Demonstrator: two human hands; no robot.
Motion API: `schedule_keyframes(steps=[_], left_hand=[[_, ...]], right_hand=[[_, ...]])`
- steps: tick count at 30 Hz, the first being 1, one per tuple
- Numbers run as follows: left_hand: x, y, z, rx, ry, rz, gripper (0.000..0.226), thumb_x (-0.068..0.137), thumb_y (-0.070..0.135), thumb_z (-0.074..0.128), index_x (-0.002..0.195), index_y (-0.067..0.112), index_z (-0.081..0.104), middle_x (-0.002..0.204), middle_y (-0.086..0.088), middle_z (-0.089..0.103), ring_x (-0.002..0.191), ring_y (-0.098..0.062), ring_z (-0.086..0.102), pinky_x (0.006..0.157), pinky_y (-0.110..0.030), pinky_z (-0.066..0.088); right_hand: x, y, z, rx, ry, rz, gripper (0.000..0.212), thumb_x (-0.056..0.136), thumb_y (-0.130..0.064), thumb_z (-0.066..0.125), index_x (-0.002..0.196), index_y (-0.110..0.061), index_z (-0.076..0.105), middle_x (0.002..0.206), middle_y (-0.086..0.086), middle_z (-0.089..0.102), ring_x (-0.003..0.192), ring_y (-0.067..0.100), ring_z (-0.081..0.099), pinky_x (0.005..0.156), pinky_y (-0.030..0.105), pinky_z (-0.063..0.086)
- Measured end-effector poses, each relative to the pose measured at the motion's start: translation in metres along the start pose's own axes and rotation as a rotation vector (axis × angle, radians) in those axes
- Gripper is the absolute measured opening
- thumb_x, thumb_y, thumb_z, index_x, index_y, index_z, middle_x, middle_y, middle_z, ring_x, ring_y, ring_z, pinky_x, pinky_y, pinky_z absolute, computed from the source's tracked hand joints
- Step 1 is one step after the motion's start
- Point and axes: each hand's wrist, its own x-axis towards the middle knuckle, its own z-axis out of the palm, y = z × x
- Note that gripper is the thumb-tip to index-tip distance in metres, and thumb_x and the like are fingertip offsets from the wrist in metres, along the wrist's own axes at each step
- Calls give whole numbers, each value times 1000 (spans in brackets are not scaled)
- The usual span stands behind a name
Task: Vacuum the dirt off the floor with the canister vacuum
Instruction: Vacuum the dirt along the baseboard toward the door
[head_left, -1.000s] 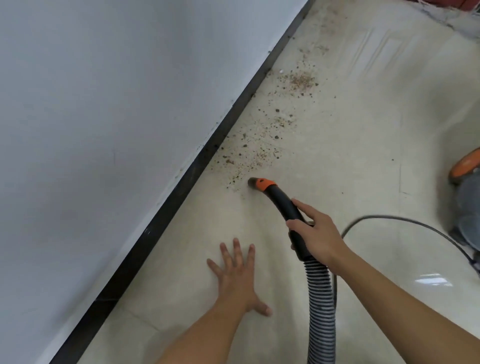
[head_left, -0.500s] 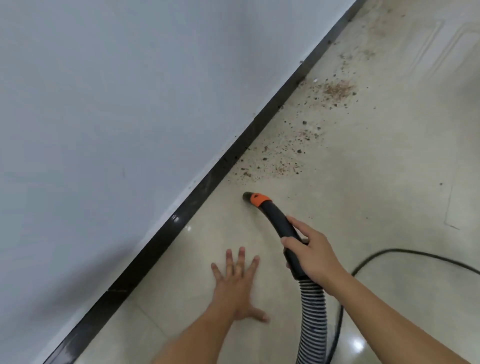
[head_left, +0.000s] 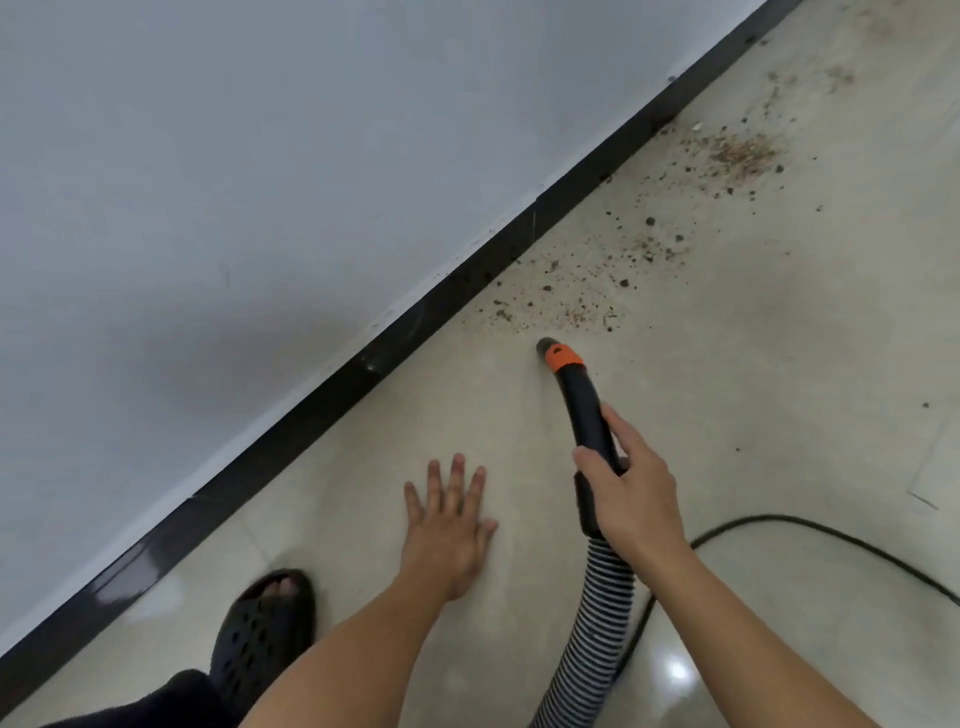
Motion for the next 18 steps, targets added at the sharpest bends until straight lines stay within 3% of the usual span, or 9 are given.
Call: schedule_keyframes(steps=[4, 6, 10, 15, 18], left_hand=[[14, -1, 15, -91, 192, -72, 66, 97, 55, 4, 150, 21, -18, 156, -3, -30, 142, -25, -32, 116, -53, -15], [21, -1, 20, -121, 256, -83, 69, 96, 55, 5, 151, 18, -10, 158, -4, -21, 145, -25, -26, 117, -51, -12], [25, -1, 28, -135, 312, -80, 68, 98, 53, 16, 153, 14, 9, 162, -6, 0, 149, -28, -6, 117, -52, -1], [26, -5, 35, -118, 311, -86, 66, 98, 49, 27, 152, 11, 23, 161, -9, 12, 149, -29, 6, 115, -53, 7], [28, -5, 34, -124, 326, -94, 66, 97, 48, 33, 150, 10, 27, 160, -9, 17, 149, -28, 10, 114, -53, 10]], right_hand=[[-5, 7, 21, 24, -160, -46, 57, 94, -29, 66, 146, -38, 46, 124, -6, 67, 105, 13, 66, 95, 36, 54], [10, 3, 34, 38, -178, -62, 56, 93, -28, 67, 145, -39, 47, 123, -3, 68, 104, 15, 67, 96, 38, 55], [56, -15, 59, -3, 9, -102, 57, 93, -30, 65, 147, -37, 46, 128, -7, 65, 103, 13, 66, 94, 41, 55], [50, -23, 74, 18, -166, -111, 58, 93, -27, 66, 147, -34, 46, 136, -11, 60, 114, 8, 62, 101, 32, 51], [39, -19, 69, 55, -165, -96, 56, 93, -26, 67, 144, -38, 48, 126, -2, 67, 105, 17, 68, 96, 39, 55]])
